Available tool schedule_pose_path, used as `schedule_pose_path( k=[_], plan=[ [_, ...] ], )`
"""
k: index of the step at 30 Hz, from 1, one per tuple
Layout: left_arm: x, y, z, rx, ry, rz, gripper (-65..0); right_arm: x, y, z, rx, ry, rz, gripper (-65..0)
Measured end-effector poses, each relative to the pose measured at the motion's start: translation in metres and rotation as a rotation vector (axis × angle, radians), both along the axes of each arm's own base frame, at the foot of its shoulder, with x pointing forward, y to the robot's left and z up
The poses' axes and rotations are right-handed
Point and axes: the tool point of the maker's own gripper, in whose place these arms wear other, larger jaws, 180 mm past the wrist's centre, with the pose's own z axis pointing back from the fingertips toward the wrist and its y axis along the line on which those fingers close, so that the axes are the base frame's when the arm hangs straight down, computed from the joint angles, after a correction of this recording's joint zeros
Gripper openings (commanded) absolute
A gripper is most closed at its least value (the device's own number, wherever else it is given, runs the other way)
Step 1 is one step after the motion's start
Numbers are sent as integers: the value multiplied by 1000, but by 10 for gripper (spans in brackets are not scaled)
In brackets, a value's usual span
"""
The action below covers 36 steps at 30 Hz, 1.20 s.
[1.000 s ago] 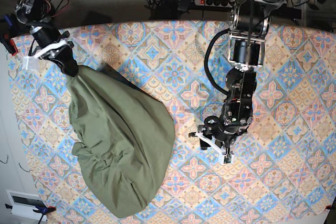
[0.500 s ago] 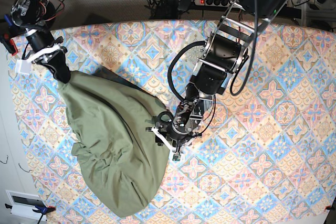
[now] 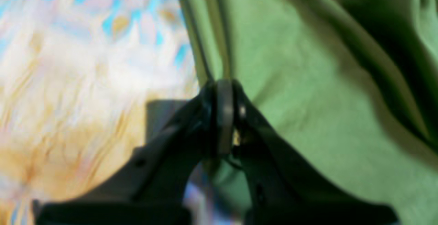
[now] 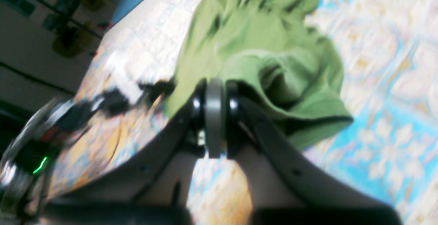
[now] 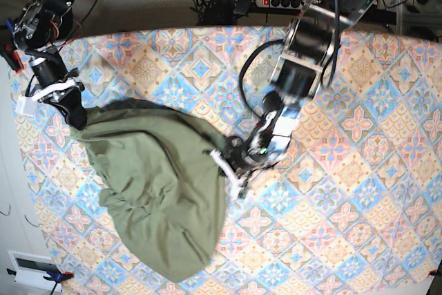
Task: Layout the t-shirt on the table in an organized manner, then fold the t-shirt properly
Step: 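Reach the left gripper to the shirt's opposite side and grasp it, then lift and pull the shirt apart between both grippers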
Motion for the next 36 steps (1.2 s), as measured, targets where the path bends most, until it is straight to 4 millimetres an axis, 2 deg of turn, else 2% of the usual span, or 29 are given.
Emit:
schedule_pose_path(
  k=[3, 6, 9, 11, 13, 15, 17, 21, 25, 30, 32, 34, 36],
  plan=[
    [-26, 22, 30, -7, -73, -20, -650, 3, -2, -6, -45, 27, -8, -645],
    [-42, 40, 60, -13, -147, -28, -650, 19, -5, 5, -33, -21, -15, -645],
    [-68, 73, 75, -37, -178, 37, -650, 27, -10, 12, -35, -47, -11, -645],
    [-93, 94, 80, -19, -170, 60, -650, 25, -13, 5, -35, -20, -21, -645],
    [-113, 109, 93, -2, -187, 82, -650, 24, -12, -1, -28, 2, -15, -645],
    [-127, 114, 117, -16, -252, 78, -650, 29, -11, 4, -26, -19, -12, -645],
    [-141, 118, 129, -24, -276, 78, -650, 36, -12, 14, -25, -57, -16, -645],
    [-177, 140, 102, -75, -136, 137, -650, 37, -10, 16, -30, -63, -7, -645],
    [-201, 165, 93, -122, -51, 199, -650, 40, -15, 20, -25, -75, -29, -645],
    [-205, 172, 94, -102, -35, 162, -650, 40, -17, 14, -10, -67, -33, -645],
    [-191, 188, 104, -79, -81, 192, -611, 40, -22, 1, 17, -33, -53, -645],
    [-169, 210, 122, -53, -162, 246, -544, 36, -26, -15, 37, 10, -66, -645],
    [-150, 227, 134, -8, -226, 277, -478, 38, -28, -19, 41, 21, -74, -645]
  ],
)
